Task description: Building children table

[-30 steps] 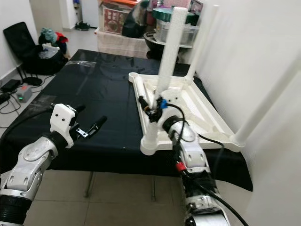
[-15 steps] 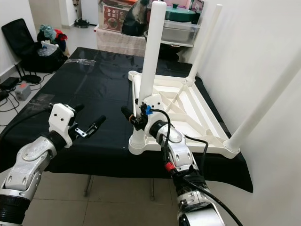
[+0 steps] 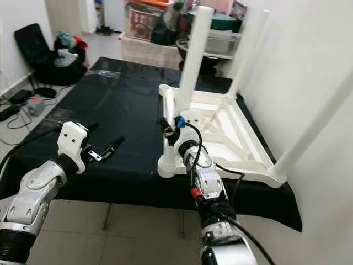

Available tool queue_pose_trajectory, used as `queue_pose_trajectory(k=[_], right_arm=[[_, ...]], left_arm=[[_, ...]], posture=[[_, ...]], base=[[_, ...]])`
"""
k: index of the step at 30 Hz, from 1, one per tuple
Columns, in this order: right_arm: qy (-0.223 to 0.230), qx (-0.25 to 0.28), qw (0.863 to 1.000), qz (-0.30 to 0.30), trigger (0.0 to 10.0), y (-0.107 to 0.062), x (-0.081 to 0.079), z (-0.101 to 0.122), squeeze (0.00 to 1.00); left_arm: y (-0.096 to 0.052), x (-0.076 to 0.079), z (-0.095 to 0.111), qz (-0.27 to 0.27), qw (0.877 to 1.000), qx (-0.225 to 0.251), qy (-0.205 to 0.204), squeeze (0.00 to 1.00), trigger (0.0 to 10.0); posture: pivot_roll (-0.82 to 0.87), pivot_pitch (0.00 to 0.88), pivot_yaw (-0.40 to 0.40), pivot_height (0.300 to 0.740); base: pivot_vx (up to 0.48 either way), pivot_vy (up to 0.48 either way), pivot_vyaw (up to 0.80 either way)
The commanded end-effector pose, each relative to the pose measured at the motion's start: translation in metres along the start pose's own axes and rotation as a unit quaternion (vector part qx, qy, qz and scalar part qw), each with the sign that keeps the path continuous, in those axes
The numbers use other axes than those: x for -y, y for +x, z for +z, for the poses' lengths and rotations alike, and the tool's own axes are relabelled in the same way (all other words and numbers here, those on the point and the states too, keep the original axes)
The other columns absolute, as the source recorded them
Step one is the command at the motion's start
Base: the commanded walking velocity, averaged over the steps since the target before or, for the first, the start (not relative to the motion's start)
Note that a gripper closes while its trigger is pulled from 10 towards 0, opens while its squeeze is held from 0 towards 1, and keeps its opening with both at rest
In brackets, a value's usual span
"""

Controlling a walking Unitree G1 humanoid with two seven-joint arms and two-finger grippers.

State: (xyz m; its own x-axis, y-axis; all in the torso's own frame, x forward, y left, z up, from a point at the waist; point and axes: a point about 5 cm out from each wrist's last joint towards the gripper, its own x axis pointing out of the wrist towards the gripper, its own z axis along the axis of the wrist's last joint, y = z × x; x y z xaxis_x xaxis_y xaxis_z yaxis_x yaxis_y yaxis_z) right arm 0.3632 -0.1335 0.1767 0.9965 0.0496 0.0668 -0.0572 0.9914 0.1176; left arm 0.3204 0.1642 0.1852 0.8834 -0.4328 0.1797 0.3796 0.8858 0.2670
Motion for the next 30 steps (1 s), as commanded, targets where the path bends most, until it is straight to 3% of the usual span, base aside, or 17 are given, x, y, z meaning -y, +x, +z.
queue_pose_trajectory(k=[1,4,5,6,8,12,13,15,16,19,20,23,24,26,27,29,30], right_arm=[[0.021,-0.051,0.985,-0.165,0.0,-0.02,0.046,-0.025,0.0],[0.018,-0.055,0.973,-0.224,0.0,-0.029,0.059,-0.029,0.0],[0.012,-0.058,0.963,-0.264,0.0,-0.034,0.068,-0.03,0.0],[0.012,-0.058,0.963,-0.264,0.0,-0.034,0.068,-0.03,0.0],[0.008,-0.055,0.931,-0.361,0.0,-0.044,0.084,-0.025,0.0],[0.009,-0.051,0.924,-0.379,0.0,-0.046,0.084,-0.021,0.0],[0.003,-0.058,0.936,-0.347,3.5,-0.042,0.07,-0.02,0.0],[-0.001,-0.064,0.944,-0.324,3.5,-0.039,0.064,-0.021,0.0],[0.0,-0.068,0.951,-0.303,10.0,-0.036,0.06,-0.022,0.0],[0.0,-0.052,0.956,-0.288,10.0,-0.036,0.056,-0.018,0.0],[-0.001,-0.04,0.957,-0.287,10.0,-0.036,0.055,-0.014,0.15],[-0.002,-0.031,0.957,-0.288,10.0,-0.037,0.055,-0.011,0.15],[0.002,-0.004,0.959,-0.284,10.0,-0.036,0.057,-0.001,0.96],[0.005,0.012,0.958,-0.285,10.0,-0.035,0.058,0.006,0.96],[0.004,0.044,0.964,-0.263,10.0,-0.033,0.058,0.016,0.0],[0.006,0.087,0.98,-0.177,10.0,-0.025,0.055,0.033,0.0],[0.006,0.087,0.98,-0.177,10.0,-0.025,0.055,0.033,0.0]], left_arm=[[0.003,0.009,-0.003,-0.008,1.0,-0.008,-0.002,0.0,10.0],[0.004,0.009,-0.003,-0.006,1.0,-0.009,-0.001,0.0,10.0],[0.004,0.009,-0.004,-0.003,1.0,-0.011,-0.001,0.0,10.0],[0.004,0.009,-0.004,-0.003,1.0,-0.011,-0.001,0.0,10.0],[0.004,0.007,-0.004,0.005,1.0,-0.015,0.003,0.0,10.0],[0.003,0.007,-0.006,0.007,1.0,-0.017,0.004,0.0,10.0],[0.002,0.01,-0.008,0.007,1.0,-0.019,0.002,0.0,10.0],[0.002,0.011,-0.008,0.006,1.0,-0.019,0.001,0.0,10.0],[0.003,0.012,-0.008,0.006,1.0,-0.019,0.0,0.0,10.0],[0.003,0.012,-0.007,0.006,1.0,-0.017,0.0,0.0,10.0],[0.002,0.011,-0.007,0.007,1.0,-0.017,0.0,0.0,10.0],[0.002,0.01,-0.007,0.009,1.0,-0.017,0.0,0.0,10.0],[0.002,0.008,-0.007,0.009,1.0,-0.018,0.0,0.0,10.0],[0.002,0.007,-0.007,0.009,1.0,-0.018,0.001,0.0,10.0],[0.002,0.006,-0.007,0.01,1.0,-0.018,0.002,0.0,10.0],[0.004,0.007,-0.007,0.009,1.0,-0.017,0.0,0.0,10.0],[0.004,0.007,-0.007,0.009,1.0,-0.017,0.0,0.0,10.0]], posture=[[0.13,0.0,-0.142,0.74],[0.13,0.0,-0.143,0.74],[0.13,0.0,-0.144,0.74],[0.13,0.0,-0.144,0.74],[0.12,0.0,-0.147,0.74],[0.12,0.0,-0.145,0.74],[0.11,0.0,-0.147,0.74],[0.11,0.0,-0.147,0.74],[0.11,0.0,-0.147,0.74],[0.12,0.0,-0.149,0.74],[0.12,0.0,-0.147,0.74],[0.12,0.0,-0.147,0.74],[0.11,0.0,-0.143,0.74],[0.11,0.0,-0.142,0.74],[0.1,0.0,-0.138,0.74],[0.1,0.0,-0.137,0.74],[0.1,0.0,-0.137,0.74]], base=[[0.0,0.0,0.0],[0.0,0.0,0.0],[0.0,0.0,0.0],[0.0,0.0,0.0],[0.0,0.0,0.0],[0.0,0.0,0.0],[0.0,0.0,0.0],[0.0,0.0,0.0],[0.0,0.0,0.0],[0.0,0.0,0.0],[0.0,0.0,0.0],[0.0,0.0,0.0],[0.0,0.0,0.0],[0.0,0.0,0.0],[0.0,0.0,0.0],[0.0,0.0,0.0],[0.0,0.0,0.0]])
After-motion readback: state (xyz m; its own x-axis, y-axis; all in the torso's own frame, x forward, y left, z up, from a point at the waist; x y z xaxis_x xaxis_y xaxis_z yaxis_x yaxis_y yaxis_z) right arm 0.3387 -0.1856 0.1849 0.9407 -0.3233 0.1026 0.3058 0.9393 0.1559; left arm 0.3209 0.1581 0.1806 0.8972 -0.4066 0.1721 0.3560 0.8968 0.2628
